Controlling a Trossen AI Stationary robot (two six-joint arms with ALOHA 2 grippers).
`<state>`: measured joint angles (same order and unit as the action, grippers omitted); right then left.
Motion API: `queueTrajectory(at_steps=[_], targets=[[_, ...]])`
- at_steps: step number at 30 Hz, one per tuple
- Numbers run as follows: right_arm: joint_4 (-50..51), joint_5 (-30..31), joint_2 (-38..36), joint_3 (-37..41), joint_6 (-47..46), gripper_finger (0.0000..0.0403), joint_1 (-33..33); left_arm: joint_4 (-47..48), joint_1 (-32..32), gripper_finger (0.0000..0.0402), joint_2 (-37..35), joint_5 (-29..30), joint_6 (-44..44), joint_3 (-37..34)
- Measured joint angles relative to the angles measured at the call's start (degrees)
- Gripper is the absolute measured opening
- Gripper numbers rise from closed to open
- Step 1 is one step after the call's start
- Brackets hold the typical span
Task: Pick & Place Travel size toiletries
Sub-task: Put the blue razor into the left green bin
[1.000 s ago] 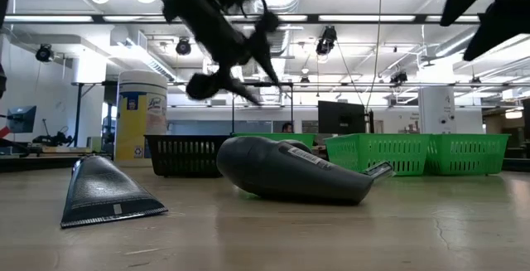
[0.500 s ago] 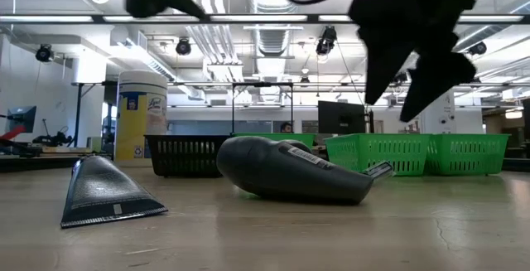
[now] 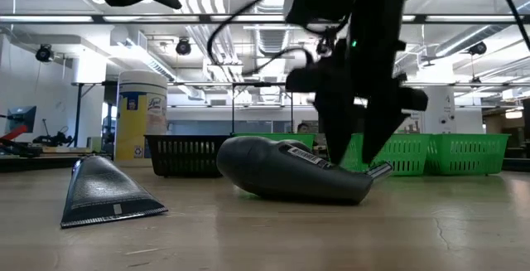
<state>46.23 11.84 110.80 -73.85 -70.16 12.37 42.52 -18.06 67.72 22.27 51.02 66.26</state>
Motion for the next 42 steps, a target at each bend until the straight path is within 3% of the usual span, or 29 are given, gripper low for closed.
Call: queueTrajectory(at_steps=[4,13,26,32,36,42], targets=[[-0.1,-3.1,2.6,-1.7,1.6,0.0249,-0.9,0.1,0.0,0.0218,-0.4,-1.3,-1.6,0.0],[0.1,-3.9,6.0,-4.8,3.1,0.0198,-2.9,1.0,0.0,0.0218,-1.4,-1.9,-4.3,0.0],[-0.1,-9.0,4.7,-2.9,8.2,0.0026,-3.4,2.1,0.0,0.0218,-1.8,-1.8,-6.1,0.0],[3.2,-14.4,-2.0,-2.5,8.9,0.0024,-3.0,2.1,0.0,0.0218,-1.8,-0.5,-6.5,0.0],[2.3,-14.4,-7.9,-2.4,5.6,0.0024,-3.5,2.1,0.0,0.0218,-1.8,0.7,-6.5,0.0],[-11.5,-11.8,-13.3,-2.0,3.6,0.0026,-11.1,2.2,-0.1,0.0218,-1.7,0.8,-6.5,0.0]])
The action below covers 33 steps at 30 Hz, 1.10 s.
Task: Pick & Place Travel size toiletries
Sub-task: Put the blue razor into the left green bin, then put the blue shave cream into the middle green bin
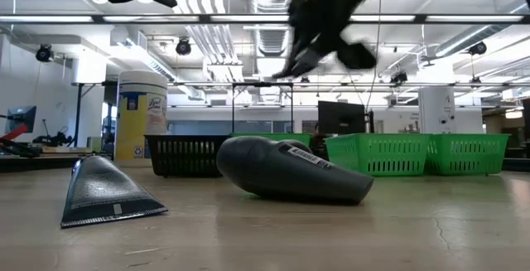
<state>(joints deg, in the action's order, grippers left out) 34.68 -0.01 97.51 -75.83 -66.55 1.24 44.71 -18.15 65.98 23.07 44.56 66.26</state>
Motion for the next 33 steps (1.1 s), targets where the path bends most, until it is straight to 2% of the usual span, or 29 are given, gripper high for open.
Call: queueTrajectory(at_steps=[4,9,12,14,18,21,25,26,29,31,33], targets=[[-6.9,0.0,3.7,0.3,-0.7,0.0049,-5.9,0.2,-0.4,0.0218,0.0,0.0,0.3,0.0],[-4.4,-4.6,6.6,0.3,-0.8,0.0112,-7.2,1.8,-1.3,0.0218,0.0,-0.3,0.5,0.0],[-4.8,-2.2,6.3,0.3,-1.0,0.0153,-6.2,2.7,-1.7,0.0218,0.1,-0.5,-0.2,0.0],[-5.0,-0.1,5.2,0.0,-0.4,0.0179,-5.4,2.9,-1.9,0.0218,0.1,-2.0,-4.2,-0.2],[-1.8,3.3,1.8,-0.4,3.7,0.0220,-3.5,2.5,-2.3,0.0218,0.2,-9.1,-15.7,-3.1],[2.5,3.5,-1.5,-0.4,8.2,0.0244,-1.8,-1.8,-2.7,0.0218,0.2,-16.3,-24.1,-8.1],[10.4,5.3,-4.6,0.2,11.1,0.0268,1.6,-19.7,-6.7,0.0218,1.6,-30.3,-38.1,-16.7],[12.2,6.1,-5.4,0.2,11.4,0.0272,2.5,-24.1,-8.2,0.0218,2.3,-31.9,-42.5,-18.6],[17.1,8.1,-7.1,0.3,10.1,0.0287,4.8,-31.3,-11.9,0.0218,6.2,-27.9,-51.3,-21.9],[19.9,8.6,-7.6,0.5,7.9,0.0296,6.1,-31.5,-12.3,0.0218,9.6,-24.6,-52.3,-22.7],[22.1,8.9,-8.0,0.7,6.7,0.0306,7.3,-33.1,-12.0,0.0218,13.3,-24.0,-52.0,-22.7]])
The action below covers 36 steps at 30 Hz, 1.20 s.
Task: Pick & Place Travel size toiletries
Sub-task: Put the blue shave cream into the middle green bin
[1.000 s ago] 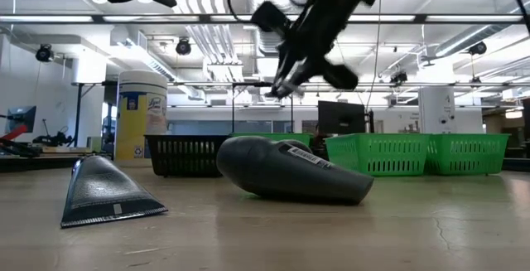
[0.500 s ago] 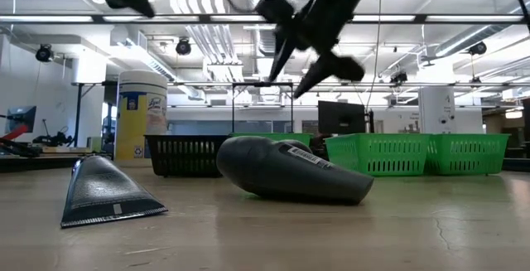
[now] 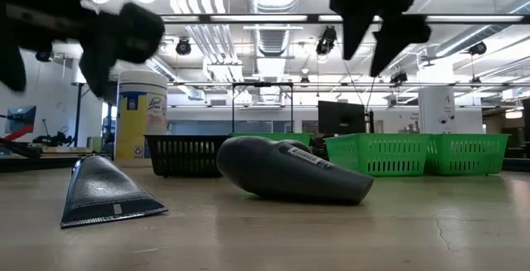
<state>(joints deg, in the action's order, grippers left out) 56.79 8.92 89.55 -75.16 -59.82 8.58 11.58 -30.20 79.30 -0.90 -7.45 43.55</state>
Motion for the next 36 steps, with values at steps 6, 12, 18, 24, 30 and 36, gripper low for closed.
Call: queueTrajectory(at_steps=[6,12,18,24,30,36], targets=[[2.6,0.3,-0.6,0.2,-0.5,0.0334,3.2,-1.8,0.2,0.0218,9.2,-0.1,-2.3,4.1],[4.4,-0.1,-1.1,0.2,-1.3,0.0359,4.9,6.9,2.0,0.0218,12.9,-0.5,2.8,9.8],[4.8,0.1,-1.1,0.2,0.2,0.0366,5.2,12.1,4.5,0.0218,14.3,-2.3,-3.5,10.4],[6.9,-0.1,-1.1,0.3,0.4,0.0366,5.2,11.9,4.9,0.0218,16.4,-3.7,-6.2,10.6],[8.0,-0.2,-1.6,0.5,0.3,0.0365,5.2,11.9,5.0,0.0218,18.9,-3.8,-6.4,11.5],[8.0,0.5,-3.2,0.8,-0.7,0.0365,5.2,11.9,5.1,0.0184,19.1,-4.6,-6.2,12.9]])
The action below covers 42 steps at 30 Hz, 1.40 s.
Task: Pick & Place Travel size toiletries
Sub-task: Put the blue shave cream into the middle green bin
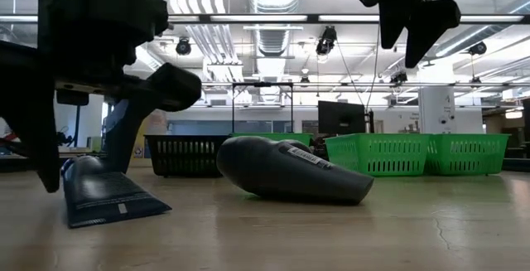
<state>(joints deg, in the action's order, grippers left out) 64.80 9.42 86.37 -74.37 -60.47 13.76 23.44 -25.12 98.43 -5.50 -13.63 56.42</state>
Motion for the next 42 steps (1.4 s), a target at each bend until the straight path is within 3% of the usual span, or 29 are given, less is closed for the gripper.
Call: queueTrajectory(at_steps=[5,10,13,17,21,24,26,33,42], targets=[[0.3,0.7,-0.4,0.3,-0.6,0.0365,0.0,2.2,0.0,0.0122,-0.1,-0.1,0.0,0.2],[0.4,0.8,-1.2,0.5,-0.9,0.0358,0.0,6.4,0.0,0.0122,-0.5,0.6,0.5,0.9],[0.3,-0.2,-3.3,1.3,-3.9,0.0350,0.4,8.0,0.5,0.0122,-2.5,5.0,2.9,2.2],[-2.5,-0.5,-8.8,5.7,-11.6,0.0340,1.8,7.1,2.8,0.0122,-7.9,16.0,9.5,4.4],[-20.0,-0.5,-17.3,14.2,-16.6,0.0331,2.0,-0.7,6.1,0.0122,-12.5,23.1,18.9,4.3],[-37.5,0.5,-22.2,20.5,-17.2,0.0326,1.7,-6.6,8.7,0.0122,-14.0,24.0,22.3,4.4],[-43.3,1.5,-24.0,22.9,-17.2,0.0324,1.5,-8.5,10.0,0.0122,-14.1,25.4,22.6,4.4],[-44.2,3.0,-24.1,24.5,-17.3,0.0337,1.5,-17.3,13.2,0.0122,-13.4,25.9,22.1,4.5],[-44.4,3.1,-20.1,20.6,-14.2,0.0341,0.2,-17.8,13.5,0.0122,-7.2,23.1,15.6,11.7]])
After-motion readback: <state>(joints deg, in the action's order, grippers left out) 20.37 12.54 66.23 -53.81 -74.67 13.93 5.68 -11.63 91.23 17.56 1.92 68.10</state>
